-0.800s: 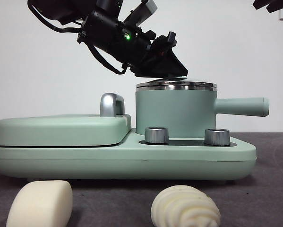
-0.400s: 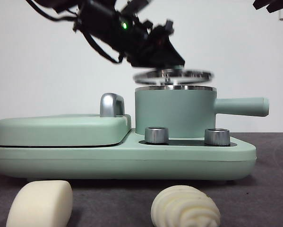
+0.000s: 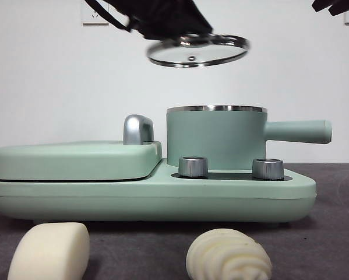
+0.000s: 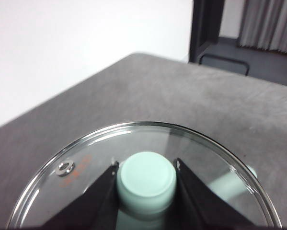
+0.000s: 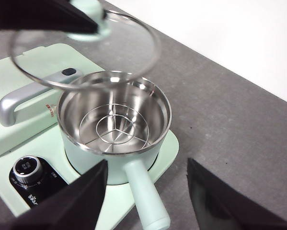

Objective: Put the buns in a small steamer

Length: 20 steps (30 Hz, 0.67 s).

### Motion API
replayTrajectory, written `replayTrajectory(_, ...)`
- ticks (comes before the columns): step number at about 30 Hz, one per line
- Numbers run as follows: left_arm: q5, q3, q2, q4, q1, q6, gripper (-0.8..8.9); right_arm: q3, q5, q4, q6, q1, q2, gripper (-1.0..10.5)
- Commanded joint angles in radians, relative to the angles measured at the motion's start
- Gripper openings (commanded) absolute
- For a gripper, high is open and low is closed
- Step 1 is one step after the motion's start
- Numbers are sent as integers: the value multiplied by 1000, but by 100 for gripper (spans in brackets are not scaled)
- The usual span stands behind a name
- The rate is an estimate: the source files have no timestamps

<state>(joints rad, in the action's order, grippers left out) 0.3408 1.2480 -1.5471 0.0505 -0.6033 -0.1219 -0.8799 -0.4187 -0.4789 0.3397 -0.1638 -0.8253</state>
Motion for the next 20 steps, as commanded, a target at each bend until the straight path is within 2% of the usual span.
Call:
replayTrajectory(1, -30, 21, 64, -83, 14, 41, 11, -18, -3, 7, -41, -12, -4, 264)
replayTrajectory(5, -87, 21, 151, -266, 52, 48, 12, -18, -4, 6, -60, -48, -4, 264)
replayTrajectory(8, -90, 20, 200, -357, 88, 48, 12, -18, -4, 5, -60, -101, -4, 265)
replayTrajectory(20, -90, -74, 396, -487, 262, 53, 12, -18, 1, 23, -59, -460, -109, 265)
